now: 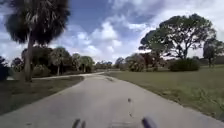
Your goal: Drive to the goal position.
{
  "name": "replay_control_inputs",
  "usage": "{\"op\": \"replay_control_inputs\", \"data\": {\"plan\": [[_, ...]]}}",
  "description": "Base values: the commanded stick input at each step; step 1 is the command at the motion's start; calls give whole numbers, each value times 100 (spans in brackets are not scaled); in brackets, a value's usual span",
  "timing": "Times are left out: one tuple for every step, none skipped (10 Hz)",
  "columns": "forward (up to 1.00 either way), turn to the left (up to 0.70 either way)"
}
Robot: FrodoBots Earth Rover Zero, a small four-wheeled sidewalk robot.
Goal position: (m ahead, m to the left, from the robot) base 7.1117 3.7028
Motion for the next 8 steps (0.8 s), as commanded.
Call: {"op": "replay_control_inputs", "data": {"plan": [[69, 34], [69, 34], [69, 34], [69, 34], [69, 34], [69, 27], [69, 19], [69, 10]]}}
